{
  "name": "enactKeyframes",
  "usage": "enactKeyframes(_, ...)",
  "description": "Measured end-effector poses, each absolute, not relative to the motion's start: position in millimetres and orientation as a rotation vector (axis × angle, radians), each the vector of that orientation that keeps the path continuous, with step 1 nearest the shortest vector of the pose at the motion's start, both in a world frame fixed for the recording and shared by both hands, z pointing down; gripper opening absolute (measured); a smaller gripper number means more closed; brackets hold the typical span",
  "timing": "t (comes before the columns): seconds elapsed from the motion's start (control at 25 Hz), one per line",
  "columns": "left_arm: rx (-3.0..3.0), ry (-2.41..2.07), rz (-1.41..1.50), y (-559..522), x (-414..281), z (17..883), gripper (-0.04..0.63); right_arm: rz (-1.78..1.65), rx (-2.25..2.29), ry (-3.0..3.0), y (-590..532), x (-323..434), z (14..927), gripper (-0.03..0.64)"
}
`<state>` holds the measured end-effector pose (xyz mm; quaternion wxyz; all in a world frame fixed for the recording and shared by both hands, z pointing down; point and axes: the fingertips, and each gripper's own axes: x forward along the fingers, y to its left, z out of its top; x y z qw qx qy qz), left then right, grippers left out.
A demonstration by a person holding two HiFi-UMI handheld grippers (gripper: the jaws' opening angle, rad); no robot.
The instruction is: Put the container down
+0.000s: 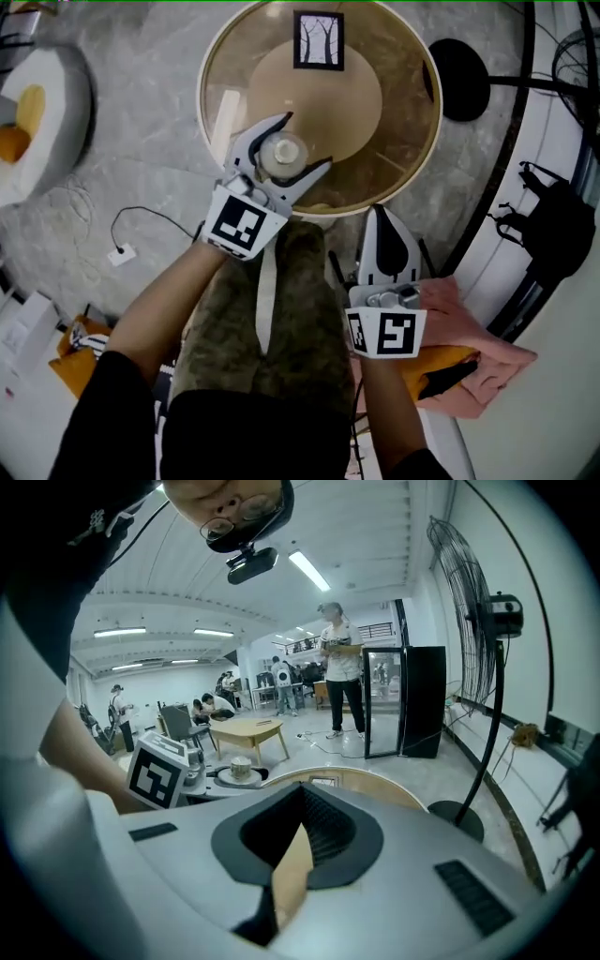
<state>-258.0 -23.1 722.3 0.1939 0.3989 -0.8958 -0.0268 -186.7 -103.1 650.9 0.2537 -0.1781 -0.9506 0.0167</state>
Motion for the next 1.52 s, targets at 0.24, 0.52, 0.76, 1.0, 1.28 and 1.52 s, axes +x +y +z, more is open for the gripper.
enactKeyframes(0.24,1.165,-2.501,-0.037,-31,-275,783,0.345,0.085,-0.431,-2.544,-110,-182,711,0.021)
enactKeyframes(0.52,1.213,-2.496,0.009,-51,-288,833,0.345,0.082,-0.405,-2.506,-118,-178,757,0.021)
enactKeyframes(0.76,1.162,-2.519,-0.012,-65,-302,867,0.345,0.074,-0.365,-2.487,-132,-178,785,0.021)
enactKeyframes(1.0,1.109,-2.547,-0.036,-70,-315,881,0.345,0.103,-0.344,-2.453,-127,-164,798,0.021)
enactKeyframes(1.28,1.038,-2.543,-0.046,-66,-321,901,0.345,0.120,-0.361,-2.434,-123,-163,804,0.021)
enactKeyframes(1.52,1.061,-2.516,-0.008,-66,-315,909,0.345,0.118,-0.363,-2.445,-127,-178,805,0.021)
